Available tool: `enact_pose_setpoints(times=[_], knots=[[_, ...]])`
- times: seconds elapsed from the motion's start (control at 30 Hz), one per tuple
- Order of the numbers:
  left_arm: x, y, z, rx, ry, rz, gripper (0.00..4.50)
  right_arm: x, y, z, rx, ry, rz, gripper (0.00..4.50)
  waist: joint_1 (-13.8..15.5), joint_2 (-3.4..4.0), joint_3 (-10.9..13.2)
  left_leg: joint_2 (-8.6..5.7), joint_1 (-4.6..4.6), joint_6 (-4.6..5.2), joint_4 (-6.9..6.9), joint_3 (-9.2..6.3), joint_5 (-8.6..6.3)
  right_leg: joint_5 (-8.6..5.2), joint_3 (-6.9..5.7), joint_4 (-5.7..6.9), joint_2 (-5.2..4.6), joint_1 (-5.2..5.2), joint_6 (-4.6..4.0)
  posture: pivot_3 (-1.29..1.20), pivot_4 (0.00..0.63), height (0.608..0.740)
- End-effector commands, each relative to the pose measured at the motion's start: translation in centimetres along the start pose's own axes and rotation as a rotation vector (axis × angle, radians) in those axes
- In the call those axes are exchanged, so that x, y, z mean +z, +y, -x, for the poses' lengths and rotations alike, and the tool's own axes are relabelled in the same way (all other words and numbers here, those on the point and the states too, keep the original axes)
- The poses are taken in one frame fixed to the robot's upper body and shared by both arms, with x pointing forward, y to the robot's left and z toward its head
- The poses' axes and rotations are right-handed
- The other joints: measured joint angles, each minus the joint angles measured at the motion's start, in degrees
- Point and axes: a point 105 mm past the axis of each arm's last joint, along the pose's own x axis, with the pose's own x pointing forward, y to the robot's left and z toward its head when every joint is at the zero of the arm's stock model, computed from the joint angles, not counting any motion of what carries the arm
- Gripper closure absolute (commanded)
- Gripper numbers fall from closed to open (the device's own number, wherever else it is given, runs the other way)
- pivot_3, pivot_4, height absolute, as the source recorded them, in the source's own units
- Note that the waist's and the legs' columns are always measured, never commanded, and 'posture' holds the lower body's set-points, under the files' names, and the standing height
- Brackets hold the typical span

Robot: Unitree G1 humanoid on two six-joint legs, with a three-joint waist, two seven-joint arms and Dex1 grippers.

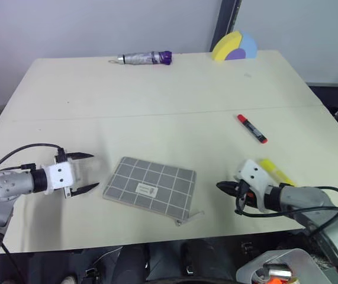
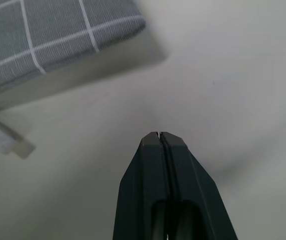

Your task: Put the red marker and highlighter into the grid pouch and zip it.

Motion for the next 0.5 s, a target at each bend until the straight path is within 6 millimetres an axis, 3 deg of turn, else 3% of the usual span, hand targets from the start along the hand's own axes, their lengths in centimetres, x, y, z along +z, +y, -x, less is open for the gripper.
enact_pose_setpoints(times=[0.03,0.27,0.5], knots=[[0.0,-2.0,-1.0,-0.137,-0.017,-0.074,0.0,0.5,0.0,-0.7,-0.005,-0.007,0.018,4.47,0.05,0.03,-0.03,0.0,0.02,0.0,0.0,0.01,0.0,0.0,0.0,0.0,0.0,0.02,0.0,0.0,0.15,0.74],[0.4,-3.1,-2.0,-0.238,-0.068,-0.152,0.0,1.0,0.9,-2.6,0.024,0.009,0.027,4.47,0.04,0.09,-0.07,-0.01,0.03,0.01,0.02,0.02,0.0,0.01,0.0,0.01,0.03,0.03,0.02,0.0,0.15,0.74],[1.8,-3.6,-3.0,-0.295,-0.153,-0.209,0.0,2.7,1.0,-5.0,0.031,-0.017,0.045,4.47,0.17,0.17,-0.12,-0.01,0.04,0.03,0.07,0.04,-0.01,0.01,-0.01,0.04,0.06,0.05,0.02,0.0,0.15,0.74]])
